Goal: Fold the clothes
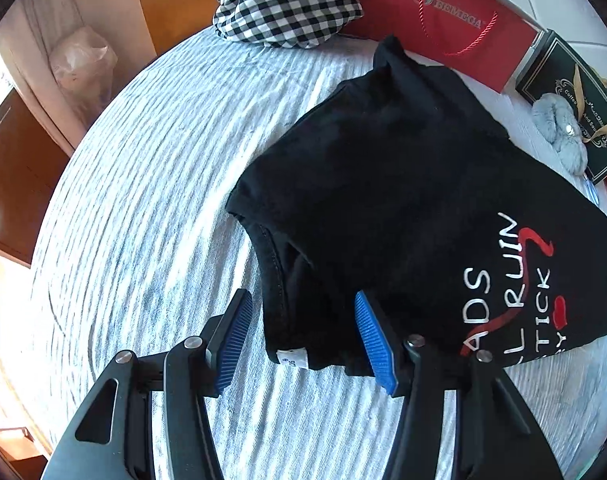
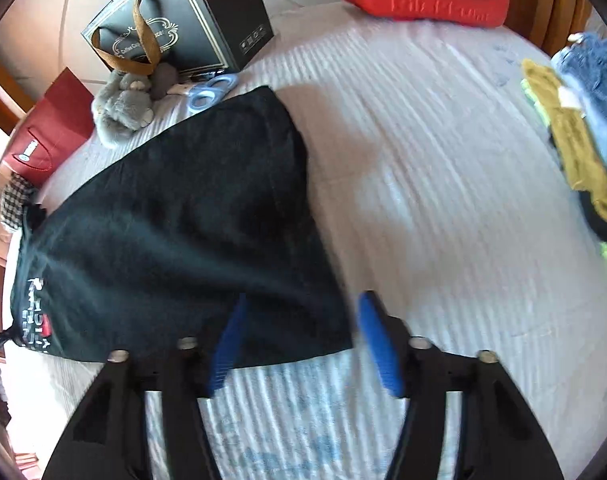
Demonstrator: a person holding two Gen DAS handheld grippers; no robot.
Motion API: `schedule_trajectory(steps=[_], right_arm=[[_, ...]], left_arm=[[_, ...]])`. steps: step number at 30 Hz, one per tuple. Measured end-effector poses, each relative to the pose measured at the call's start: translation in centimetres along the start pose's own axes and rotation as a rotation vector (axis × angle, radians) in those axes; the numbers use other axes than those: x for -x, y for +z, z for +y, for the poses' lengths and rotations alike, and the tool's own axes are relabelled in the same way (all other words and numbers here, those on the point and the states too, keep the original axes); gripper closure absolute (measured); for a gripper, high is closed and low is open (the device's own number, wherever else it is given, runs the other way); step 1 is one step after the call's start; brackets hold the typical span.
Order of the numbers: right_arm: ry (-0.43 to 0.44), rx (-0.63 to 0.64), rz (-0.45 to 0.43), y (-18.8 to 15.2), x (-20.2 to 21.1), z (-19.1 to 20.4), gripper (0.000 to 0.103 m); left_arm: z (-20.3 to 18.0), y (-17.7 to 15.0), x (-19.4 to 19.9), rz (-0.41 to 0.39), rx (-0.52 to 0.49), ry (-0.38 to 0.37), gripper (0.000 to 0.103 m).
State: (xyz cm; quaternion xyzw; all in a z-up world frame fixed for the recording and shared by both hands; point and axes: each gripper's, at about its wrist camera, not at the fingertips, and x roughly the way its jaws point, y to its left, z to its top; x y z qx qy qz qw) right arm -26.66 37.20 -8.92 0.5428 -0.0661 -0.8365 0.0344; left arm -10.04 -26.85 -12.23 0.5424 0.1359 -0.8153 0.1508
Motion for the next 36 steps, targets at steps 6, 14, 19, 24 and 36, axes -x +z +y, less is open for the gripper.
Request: schedule_trajectory(steps=[6,14,19,24,36], right_arm=[[0.292,0.093,-0.103,1.7,3.7,5.2,0.007],[0.339,0.249,0.002,2.5,0.5,19.6,0.049],[0.385,0.338,0.013,4.3,-1.2,29.1,0.055],[0.423,0.413,0.025,7.5,-3.4,38.3,0.055],[0.413,0.56,0.17,9.5,-12.6,48.5,0.058]], left_arm=[[-1.4,1.9,3.6,-0.092,-0.051,-0.039,0.047],[-1.8,5.7,2.9,-0.104,-0.125,-0.108,0.047],[-1.5,11.0,0.5,-0.134,-0.198,-0.161,0.047],[-2.8,15.7,-2.7,-0.116,-0.282,-0.167,0.047],[-5.6,21.5,-10.0,-0.061,-0.383,-0.232,0.05]])
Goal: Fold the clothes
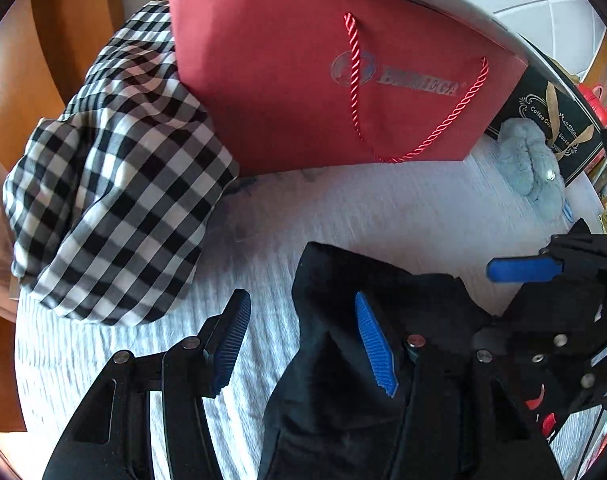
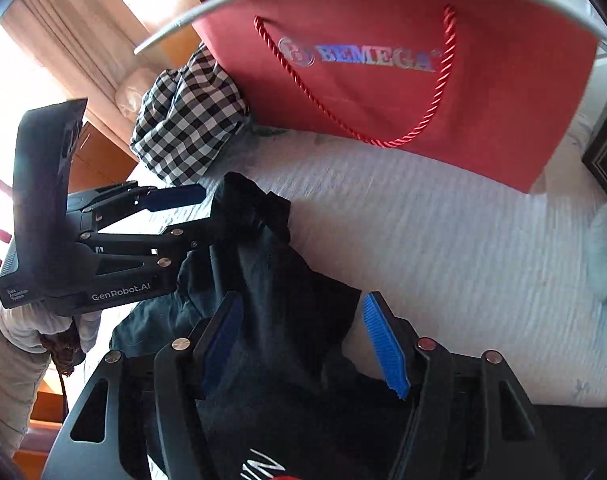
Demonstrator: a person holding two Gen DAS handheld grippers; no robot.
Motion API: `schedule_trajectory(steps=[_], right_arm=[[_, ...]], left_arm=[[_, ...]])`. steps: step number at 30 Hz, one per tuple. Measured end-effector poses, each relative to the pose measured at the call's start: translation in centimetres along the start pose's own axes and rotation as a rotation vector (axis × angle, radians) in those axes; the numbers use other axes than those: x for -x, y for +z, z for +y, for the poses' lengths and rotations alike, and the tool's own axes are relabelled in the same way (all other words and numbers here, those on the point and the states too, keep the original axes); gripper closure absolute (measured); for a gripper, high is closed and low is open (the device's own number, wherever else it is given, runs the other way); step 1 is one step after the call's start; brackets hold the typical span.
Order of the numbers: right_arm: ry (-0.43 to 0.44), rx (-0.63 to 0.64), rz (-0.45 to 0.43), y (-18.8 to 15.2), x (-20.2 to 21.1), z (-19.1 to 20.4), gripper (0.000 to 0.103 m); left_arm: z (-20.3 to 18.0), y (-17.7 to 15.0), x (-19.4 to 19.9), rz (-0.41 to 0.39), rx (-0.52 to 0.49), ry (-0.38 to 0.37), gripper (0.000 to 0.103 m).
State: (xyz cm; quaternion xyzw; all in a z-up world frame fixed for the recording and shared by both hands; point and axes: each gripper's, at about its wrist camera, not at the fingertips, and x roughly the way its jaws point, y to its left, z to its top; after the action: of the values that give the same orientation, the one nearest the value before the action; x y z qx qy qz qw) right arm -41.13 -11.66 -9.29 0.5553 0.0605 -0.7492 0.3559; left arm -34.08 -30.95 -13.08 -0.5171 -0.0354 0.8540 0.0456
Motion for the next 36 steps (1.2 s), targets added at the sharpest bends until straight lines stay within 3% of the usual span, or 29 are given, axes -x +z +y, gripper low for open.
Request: schedule_trajectory(steps=[2,4,9,14,16,18,21,23,26,28,29,30,31,35,36], right_arm=[[-0.005,0.038,0.017,0.2,-1.1,0.4,0.084],[-0.03,0.086,-0.008,0.0,-1.0,1.1,0.091],[-0.056,0.184,-0.169,-2.1,3.8,3.1,0.097],[0.029,0.213,-0.169,-5.2,6.7,4.2,0.097],[0.021,0.166,-0.159,-5.6,6.5,3.5,0.091],[0.012,0.116,-0.144,-5.8,6.1,2.8,0.066],[0.037,0.084,-0.136,-6.1,5.4,2.5,0.063],[0.031,0.083,-0.129,-6.2,5.4,2.7,0.063],[0.029,0.074,-0.114,-6.1,5.2,2.8,0.063],[0.026,0.071,-0.095,-5.8,4.8,3.0,0.062],[0.022,0.072,-0.082,-5.7,4.5,3.2,0.055],[0.018,0.073,-0.069,-5.7,4.2,3.3,0.044],[0.015,0.078,-0.058,-5.7,3.8,3.5,0.043],[0.002,0.11,-0.049,-5.7,1.8,4.2,0.043],[-0.005,0.125,-0.043,-5.7,1.2,4.3,0.05]], left_arm=[[-0.4,0.2,-0.5,0.006,-0.015,-0.002,0.098],[-0.8,-0.1,-0.1,-0.003,-0.025,0.01,0.101],[-1.8,-2.5,4.5,-0.087,-0.049,0.027,0.101],[-2.6,-6.6,8.8,-0.141,-0.061,0.024,0.101],[-3.1,-8.1,9.1,-0.132,-0.072,0.038,0.101],[-3.9,-9.0,9.0,-0.123,-0.057,0.02,0.101],[-5.0,-11.3,9.6,-0.094,-0.051,-0.026,0.1],[-5.5,-13.0,8.5,-0.03,-0.048,-0.06,0.1],[-5.8,-15.3,7.3,0.072,-0.043,-0.082,0.091],[-5.5,-15.9,7.8,0.076,-0.033,-0.077,0.084],[-5.1,-15.8,8.4,0.059,-0.022,-0.08,0.082],[-4.8,-15.6,9.0,0.042,-0.01,-0.082,0.072],[-4.3,-15.2,9.8,0.013,0.009,-0.082,0.059],[-3.2,-13.3,10.8,-0.051,0.056,-0.043,0.054],[-3.2,-12.9,10.3,-0.043,0.065,-0.036,0.054]])
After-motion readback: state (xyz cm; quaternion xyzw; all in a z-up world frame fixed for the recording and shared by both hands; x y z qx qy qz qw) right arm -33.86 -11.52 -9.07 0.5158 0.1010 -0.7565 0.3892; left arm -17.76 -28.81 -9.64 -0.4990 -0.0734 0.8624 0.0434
